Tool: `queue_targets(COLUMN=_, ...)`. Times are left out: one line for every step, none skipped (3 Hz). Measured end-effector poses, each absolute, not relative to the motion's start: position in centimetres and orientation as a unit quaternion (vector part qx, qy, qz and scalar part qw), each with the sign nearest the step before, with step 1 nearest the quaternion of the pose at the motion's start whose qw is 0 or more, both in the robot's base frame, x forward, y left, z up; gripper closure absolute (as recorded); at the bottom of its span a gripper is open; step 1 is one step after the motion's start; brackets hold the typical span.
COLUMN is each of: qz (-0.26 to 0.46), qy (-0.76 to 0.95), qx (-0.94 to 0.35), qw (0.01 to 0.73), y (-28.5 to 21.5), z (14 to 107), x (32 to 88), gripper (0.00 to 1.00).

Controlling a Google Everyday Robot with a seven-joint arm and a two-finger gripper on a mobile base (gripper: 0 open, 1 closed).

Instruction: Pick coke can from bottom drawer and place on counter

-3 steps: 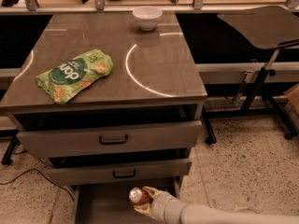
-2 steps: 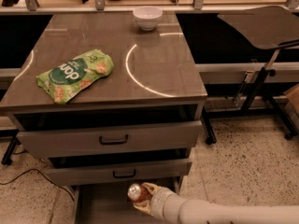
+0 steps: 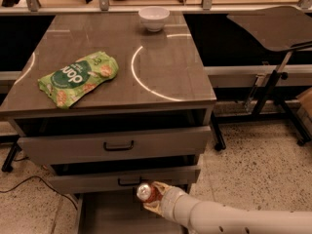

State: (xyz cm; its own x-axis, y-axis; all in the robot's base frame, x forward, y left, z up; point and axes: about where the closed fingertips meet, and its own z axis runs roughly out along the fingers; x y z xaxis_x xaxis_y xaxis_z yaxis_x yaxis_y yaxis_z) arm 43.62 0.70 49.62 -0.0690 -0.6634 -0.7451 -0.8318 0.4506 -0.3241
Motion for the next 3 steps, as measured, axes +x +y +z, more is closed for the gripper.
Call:
queue_targets(qz=0.068, qy=0.731, qx=-0.511, qw=0.447, y=-1.5, z=52.2, x=45.1, gripper=1.00)
queue_targets(qz=0.039, qy=0.737, qx=-0.492, qw=0.462, y=-4.8, z=58.6, x=47.1, gripper=1.00)
queue_targets(qz=-0.011, qy=0.736, qx=-0.480, qw=0.477, y=-9.1, z=65.7, x=48.3, gripper=1.00)
